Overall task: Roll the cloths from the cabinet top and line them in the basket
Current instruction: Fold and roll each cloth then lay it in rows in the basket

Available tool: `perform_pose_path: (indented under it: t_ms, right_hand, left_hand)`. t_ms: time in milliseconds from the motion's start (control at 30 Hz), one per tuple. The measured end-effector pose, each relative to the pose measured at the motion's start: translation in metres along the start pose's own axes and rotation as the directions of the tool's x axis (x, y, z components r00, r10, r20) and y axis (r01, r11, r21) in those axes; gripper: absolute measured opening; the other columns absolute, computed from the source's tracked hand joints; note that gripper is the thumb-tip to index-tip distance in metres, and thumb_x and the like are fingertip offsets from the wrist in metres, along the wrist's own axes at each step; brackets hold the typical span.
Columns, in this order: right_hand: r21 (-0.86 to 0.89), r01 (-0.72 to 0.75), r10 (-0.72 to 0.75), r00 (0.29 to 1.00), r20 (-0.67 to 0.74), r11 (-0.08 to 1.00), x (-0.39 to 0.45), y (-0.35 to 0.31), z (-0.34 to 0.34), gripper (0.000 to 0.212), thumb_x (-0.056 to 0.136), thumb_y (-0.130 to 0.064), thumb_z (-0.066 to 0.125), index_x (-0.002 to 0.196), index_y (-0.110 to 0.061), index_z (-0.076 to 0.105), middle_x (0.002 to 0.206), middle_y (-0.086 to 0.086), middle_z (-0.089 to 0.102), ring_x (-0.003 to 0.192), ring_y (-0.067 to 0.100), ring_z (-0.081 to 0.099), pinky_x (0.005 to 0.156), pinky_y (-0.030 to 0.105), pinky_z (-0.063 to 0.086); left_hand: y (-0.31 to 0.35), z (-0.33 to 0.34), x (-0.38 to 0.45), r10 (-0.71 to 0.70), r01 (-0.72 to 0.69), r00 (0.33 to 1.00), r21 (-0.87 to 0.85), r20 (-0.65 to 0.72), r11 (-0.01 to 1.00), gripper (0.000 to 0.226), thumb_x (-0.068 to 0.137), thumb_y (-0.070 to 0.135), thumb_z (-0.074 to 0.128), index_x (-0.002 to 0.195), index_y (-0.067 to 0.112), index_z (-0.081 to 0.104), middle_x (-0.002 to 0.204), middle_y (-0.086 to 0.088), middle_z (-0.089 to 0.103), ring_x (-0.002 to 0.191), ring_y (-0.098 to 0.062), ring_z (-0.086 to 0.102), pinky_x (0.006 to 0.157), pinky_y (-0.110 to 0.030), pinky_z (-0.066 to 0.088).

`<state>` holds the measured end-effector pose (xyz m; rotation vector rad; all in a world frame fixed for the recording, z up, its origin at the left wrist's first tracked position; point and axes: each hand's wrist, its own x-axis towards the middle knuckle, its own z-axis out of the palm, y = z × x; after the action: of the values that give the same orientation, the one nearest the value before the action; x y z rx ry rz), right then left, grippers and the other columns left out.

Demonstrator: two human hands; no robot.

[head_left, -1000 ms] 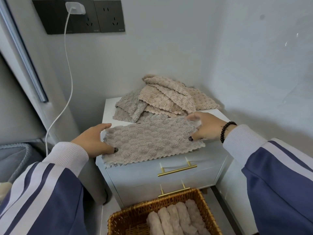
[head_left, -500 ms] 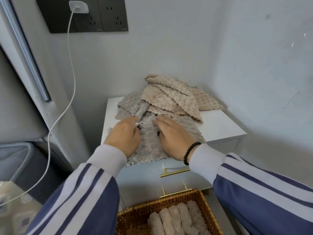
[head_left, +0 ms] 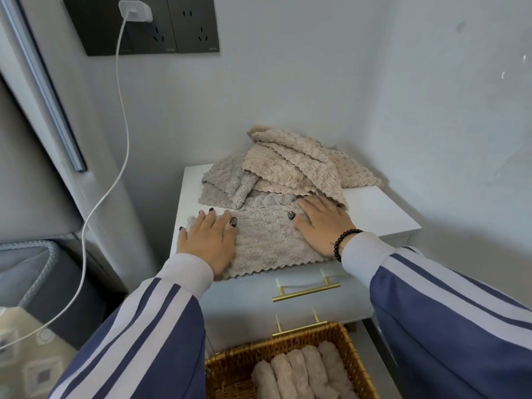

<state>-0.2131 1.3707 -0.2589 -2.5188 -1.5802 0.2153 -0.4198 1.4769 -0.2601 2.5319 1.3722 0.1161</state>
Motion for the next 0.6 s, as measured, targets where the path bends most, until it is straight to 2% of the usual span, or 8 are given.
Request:
perform_pose_path:
  t_ms: [167,267,367,467,600]
  right_hand:
    - [0.082,0.006,0.001,0.997,-0.08,0.997,0.003,0.002,-0.002,0.048,0.101,-0.036,0.026,0.147,-0.025,0.029,0.157,-0.002,0.021,0.146,0.02,0.012,0.117,0.043,0.013]
    - [0.154,0.039,-0.012,0.984,-0.178,0.987,-0.004,0.002,-0.006,0.039,0.1,-0.024,0.032,0.137,-0.028,0.045,0.147,0.001,0.04,0.137,0.023,0.028,0.111,0.04,0.025]
    - [0.164,0.021,0.014,0.978,-0.207,0.986,-0.008,0.005,-0.008,0.036,0.096,-0.018,0.038,0.13,-0.023,0.051,0.134,0.006,0.05,0.126,0.027,0.037,0.103,0.04,0.034]
    - [0.211,-0.045,0.092,0.971,-0.22,0.976,-0.012,0.006,-0.013,0.037,0.089,-0.018,0.049,0.125,-0.022,0.054,0.122,0.007,0.052,0.121,0.029,0.038,0.095,0.038,0.04]
    - [0.377,-0.176,0.229,0.968,-0.101,0.909,-0.02,0.009,-0.021,0.04,0.078,-0.025,0.062,0.119,-0.024,0.061,0.116,0.005,0.055,0.12,0.029,0.043,0.094,0.035,0.043]
  left_hand:
    - [-0.005,-0.002,0.007,-0.066,0.067,0.996,0.007,-0.059,0.998,0.052,0.101,0.029,0.022,0.153,0.026,0.018,0.162,0.0,0.013,0.149,-0.019,0.006,0.121,-0.039,0.007]
    - [0.002,-0.007,0.004,-0.091,0.093,0.992,0.015,-0.083,0.996,0.051,0.099,0.027,0.031,0.15,0.026,0.027,0.157,-0.001,0.026,0.144,-0.026,0.021,0.117,-0.042,0.019]
    - [0.008,-0.018,-0.001,-0.145,0.151,0.98,0.038,-0.135,0.988,0.045,0.096,0.027,0.042,0.14,0.027,0.043,0.142,-0.003,0.043,0.129,-0.029,0.038,0.105,-0.045,0.033]
    - [0.008,-0.032,-0.005,-0.164,0.151,0.982,-0.14,-0.089,0.979,0.035,0.091,0.025,0.058,0.126,0.022,0.056,0.124,-0.003,0.058,0.107,-0.025,0.054,0.089,-0.037,0.046]
    - [0.003,-0.039,-0.014,-0.209,0.198,0.978,-0.305,-0.001,0.932,0.022,0.083,0.022,0.069,0.101,0.011,0.065,0.095,-0.006,0.066,0.088,-0.024,0.063,0.064,-0.026,0.045]
